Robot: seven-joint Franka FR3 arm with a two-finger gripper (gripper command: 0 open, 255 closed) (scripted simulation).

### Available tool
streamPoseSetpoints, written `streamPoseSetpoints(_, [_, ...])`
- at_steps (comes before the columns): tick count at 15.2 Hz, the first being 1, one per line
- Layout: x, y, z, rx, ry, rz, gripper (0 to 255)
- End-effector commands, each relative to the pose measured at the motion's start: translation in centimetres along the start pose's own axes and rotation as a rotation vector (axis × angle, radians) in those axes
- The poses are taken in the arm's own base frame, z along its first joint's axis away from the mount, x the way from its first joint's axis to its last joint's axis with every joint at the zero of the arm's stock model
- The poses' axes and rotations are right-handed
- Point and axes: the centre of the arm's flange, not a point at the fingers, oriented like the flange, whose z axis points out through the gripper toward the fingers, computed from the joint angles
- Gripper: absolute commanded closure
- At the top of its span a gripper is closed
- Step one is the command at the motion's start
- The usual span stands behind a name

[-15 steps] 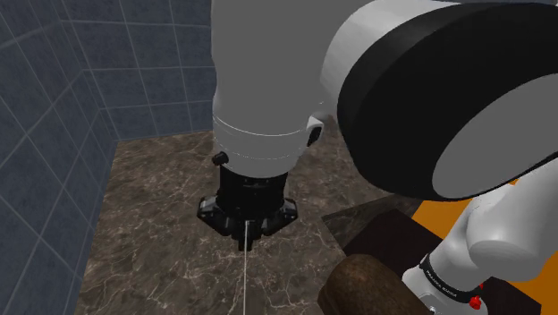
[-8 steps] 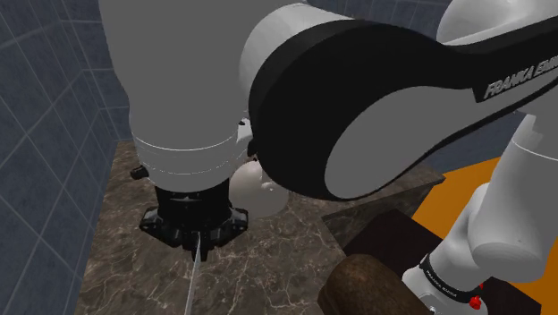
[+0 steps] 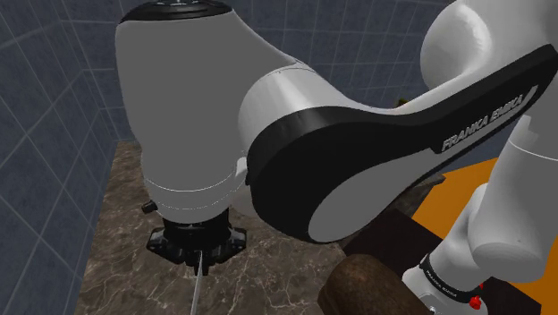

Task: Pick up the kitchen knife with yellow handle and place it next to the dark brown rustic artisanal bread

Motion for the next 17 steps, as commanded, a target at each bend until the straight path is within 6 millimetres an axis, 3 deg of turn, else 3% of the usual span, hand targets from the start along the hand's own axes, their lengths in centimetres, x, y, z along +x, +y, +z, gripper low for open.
streamPoseSetpoints(1, [0.0,0.1,1.1,0.0,0.0,0.0,255])
streamPoseSetpoints(17, [-0.1,0.8,9.5,0.0,0.0,0.0,255])
